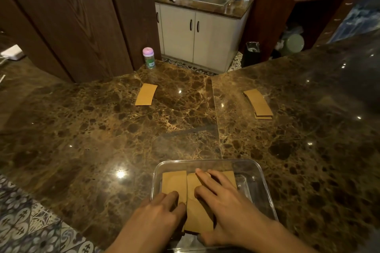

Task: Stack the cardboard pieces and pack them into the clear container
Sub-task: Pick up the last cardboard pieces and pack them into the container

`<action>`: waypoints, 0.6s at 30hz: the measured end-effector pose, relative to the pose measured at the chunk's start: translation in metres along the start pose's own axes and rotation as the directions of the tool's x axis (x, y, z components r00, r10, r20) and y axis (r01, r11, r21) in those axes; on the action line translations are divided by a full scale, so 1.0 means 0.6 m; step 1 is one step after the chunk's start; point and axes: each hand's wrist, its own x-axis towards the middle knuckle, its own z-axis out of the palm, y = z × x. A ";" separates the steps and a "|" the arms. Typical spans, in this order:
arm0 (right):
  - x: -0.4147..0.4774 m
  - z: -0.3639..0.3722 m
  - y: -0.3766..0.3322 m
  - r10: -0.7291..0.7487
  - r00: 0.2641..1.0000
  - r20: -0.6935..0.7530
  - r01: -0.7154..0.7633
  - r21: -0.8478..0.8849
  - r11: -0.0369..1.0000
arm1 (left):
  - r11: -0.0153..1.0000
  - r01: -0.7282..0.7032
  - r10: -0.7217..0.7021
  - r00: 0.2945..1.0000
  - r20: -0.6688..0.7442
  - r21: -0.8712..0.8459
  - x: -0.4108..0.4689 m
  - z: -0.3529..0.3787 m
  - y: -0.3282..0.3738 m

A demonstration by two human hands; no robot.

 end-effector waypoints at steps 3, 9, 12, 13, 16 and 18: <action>-0.001 -0.001 0.000 0.004 1.000 -0.015 -0.004 -0.011 1.000 | 0.999 -0.016 0.017 1.000 -0.010 0.029 0.000 0.007 0.000; -0.003 -0.006 -0.005 0.020 0.999 0.032 -0.017 -0.082 0.996 | 1.000 -0.012 0.013 0.997 -0.076 0.015 -0.002 0.010 -0.003; -0.001 -0.008 -0.005 0.051 0.996 0.072 -0.045 -0.073 0.996 | 0.999 -0.026 0.028 0.997 -0.078 0.027 -0.002 0.011 -0.005; 0.003 -0.010 -0.005 0.054 0.996 0.076 -0.048 -0.073 0.996 | 1.000 -0.012 0.014 0.997 -0.080 0.026 0.000 0.012 -0.006; 0.008 -0.009 0.000 0.036 0.998 0.052 -0.033 -0.076 0.997 | 1.000 0.023 -0.023 0.998 -0.060 0.009 0.001 0.018 -0.007; 0.011 -0.001 0.005 0.043 0.997 0.059 -0.039 -0.066 0.997 | 0.999 0.041 -0.041 0.998 -0.041 -0.001 0.001 0.017 -0.005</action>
